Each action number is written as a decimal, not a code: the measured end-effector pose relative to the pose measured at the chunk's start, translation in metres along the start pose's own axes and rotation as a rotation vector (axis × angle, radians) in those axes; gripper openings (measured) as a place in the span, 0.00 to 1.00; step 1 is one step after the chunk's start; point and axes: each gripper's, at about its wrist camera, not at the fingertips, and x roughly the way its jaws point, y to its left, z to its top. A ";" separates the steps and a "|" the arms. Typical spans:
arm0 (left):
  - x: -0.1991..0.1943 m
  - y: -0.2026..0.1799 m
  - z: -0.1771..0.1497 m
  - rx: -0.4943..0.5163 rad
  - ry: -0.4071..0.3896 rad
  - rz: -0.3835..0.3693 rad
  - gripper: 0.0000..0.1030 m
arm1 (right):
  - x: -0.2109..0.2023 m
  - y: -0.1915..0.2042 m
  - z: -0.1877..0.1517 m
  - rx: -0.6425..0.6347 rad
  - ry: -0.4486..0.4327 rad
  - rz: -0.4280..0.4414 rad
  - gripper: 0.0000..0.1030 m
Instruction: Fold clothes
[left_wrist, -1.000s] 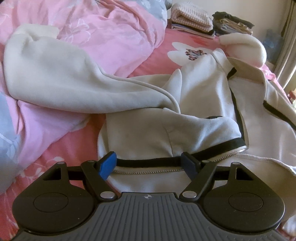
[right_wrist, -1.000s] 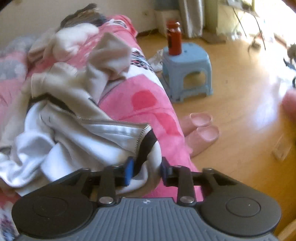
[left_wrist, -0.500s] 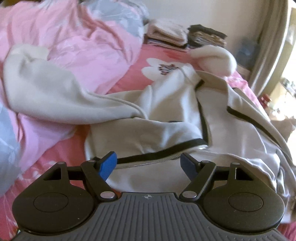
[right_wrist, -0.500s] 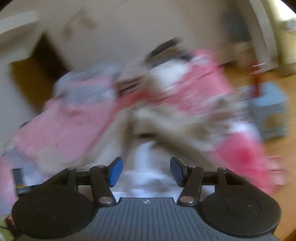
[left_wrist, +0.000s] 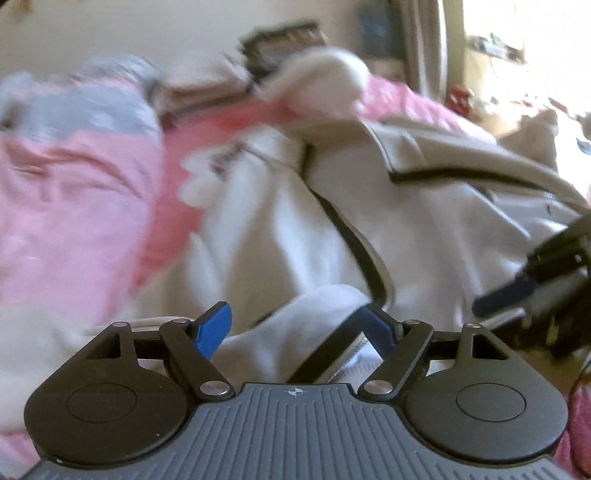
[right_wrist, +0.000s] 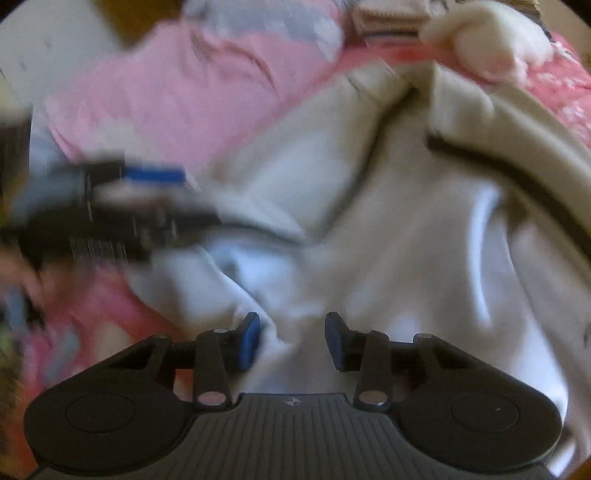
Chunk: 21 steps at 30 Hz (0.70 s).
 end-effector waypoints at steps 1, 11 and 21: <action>0.010 -0.001 0.001 0.013 0.023 -0.010 0.77 | 0.002 -0.004 -0.010 0.017 -0.002 0.001 0.40; -0.007 0.013 -0.008 -0.045 -0.034 0.093 0.23 | -0.010 -0.018 -0.024 0.079 -0.051 0.063 0.38; -0.085 0.137 -0.012 -0.309 -0.153 0.524 0.18 | -0.011 -0.022 -0.023 0.068 -0.055 0.055 0.38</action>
